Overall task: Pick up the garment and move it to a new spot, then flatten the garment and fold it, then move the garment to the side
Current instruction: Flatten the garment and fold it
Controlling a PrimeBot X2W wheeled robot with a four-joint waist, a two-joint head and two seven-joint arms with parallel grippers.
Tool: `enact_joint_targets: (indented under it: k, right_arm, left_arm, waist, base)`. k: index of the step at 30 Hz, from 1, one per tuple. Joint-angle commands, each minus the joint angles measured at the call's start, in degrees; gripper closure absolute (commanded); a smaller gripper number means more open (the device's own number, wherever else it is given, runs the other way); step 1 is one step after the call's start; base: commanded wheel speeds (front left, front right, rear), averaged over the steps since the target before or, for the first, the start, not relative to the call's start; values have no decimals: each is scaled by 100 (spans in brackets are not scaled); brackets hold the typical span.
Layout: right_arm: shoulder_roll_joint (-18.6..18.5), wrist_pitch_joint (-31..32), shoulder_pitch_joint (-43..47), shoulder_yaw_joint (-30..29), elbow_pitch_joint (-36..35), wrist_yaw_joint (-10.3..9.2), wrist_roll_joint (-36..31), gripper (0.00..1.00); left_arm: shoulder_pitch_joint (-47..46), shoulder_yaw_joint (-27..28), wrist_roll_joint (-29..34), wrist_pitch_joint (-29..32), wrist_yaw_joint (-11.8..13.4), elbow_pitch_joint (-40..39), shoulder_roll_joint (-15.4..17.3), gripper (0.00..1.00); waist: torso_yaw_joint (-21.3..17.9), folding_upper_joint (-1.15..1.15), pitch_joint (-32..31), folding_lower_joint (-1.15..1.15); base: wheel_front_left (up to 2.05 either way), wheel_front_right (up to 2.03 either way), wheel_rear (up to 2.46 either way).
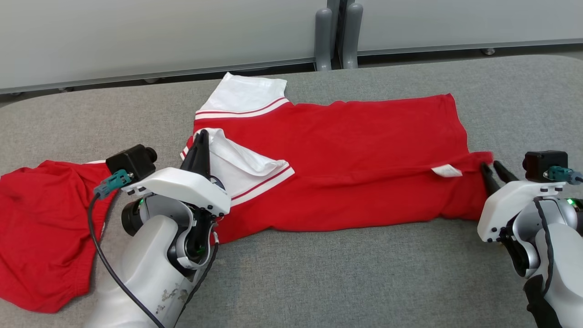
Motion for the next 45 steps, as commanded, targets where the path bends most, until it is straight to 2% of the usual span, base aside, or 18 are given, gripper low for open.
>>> enact_joint_targets:
  k: [1, 5, 11, 15, 20, 26, 30, 33, 34, 35, 39, 45]
  right_arm:
    - [16, -153, -100, 13, 68, 1, 55, 0]
    - [31, -333, -114, 37, 131, 1, 125, 0]
    - [-52, -171, 115, 41, -53, 1, 244, 0]
    - [-161, 56, 381, -21, -377, 1, 200, 0]
    - [-144, 355, 742, -137, -914, 1, 73, 0]
    - [-41, 730, 1022, -193, -1501, 1, -100, 0]
    - [24, 946, 1147, -156, -1791, 1, -139, 0]
    - [79, 1104, 1249, -242, -1906, 1, -199, 0]
    - [96, 1158, 1280, -292, -1884, 1, -216, 0]
    - [112, 1183, 1295, -323, -1870, 1, -233, 0]
    - [213, 1247, 1215, -503, -1707, 1, -400, 0]
    - [411, 1477, 984, -621, -1301, 1, -576, 0]
  left_arm:
    - [-148, -18, 131, -98, -31, 107, 34, 0]
    - [-113, -149, 394, -217, -47, 271, 131, 0]
    - [247, -431, 917, -298, 141, 210, 470, 0]
    - [641, -760, 1219, 10, 434, 50, 812, 0]
    - [1039, -954, 1239, 490, 689, -184, 1042, 0]
    - [1173, -1218, 1279, 1185, 1003, -70, 1181, 0]
    - [1139, -1365, 1318, 1520, 1132, 157, 1159, 0]
    - [1069, -1421, 1262, 1683, 1128, 278, 1104, 0]
    - [1061, -1410, 1228, 1712, 1116, 306, 1077, 3]
    - [1044, -1404, 1224, 1729, 1109, 335, 1058, 15]
    - [950, -1394, 1207, 1734, 1089, 453, 1028, 100]
    - [995, -1354, 1143, 1597, 1018, 630, 940, 100]
  waist:
    - [-1, 0, -14, 0]
    - [18, 0, -117, 0]
    - [21, 0, -314, 0]
    - [-1, 0, -445, 0]
    - [-56, 0, -549, 0]
    - [-137, 0, -603, 0]
    - [-203, 0, -626, 0]
    - [-234, 0, -620, 0]
    - [-239, 0, -612, 0]
    - [-244, 0, -601, 0]
    - [-261, 0, -532, 0]
    - [-203, 0, -378, 0]
  base:
    - [0, 0, 0]
    - [0, 0, 0]
    - [0, 0, 0]
    - [0, 0, 0]
    - [0, 0, 0]
    - [0, 0, 0]
    - [0, 0, 0]
    - [0, 0, 0]
    - [0, 0, 0]
    - [0, 0, 0]
    - [0, 0, 0]
    - [0, 0, 0]
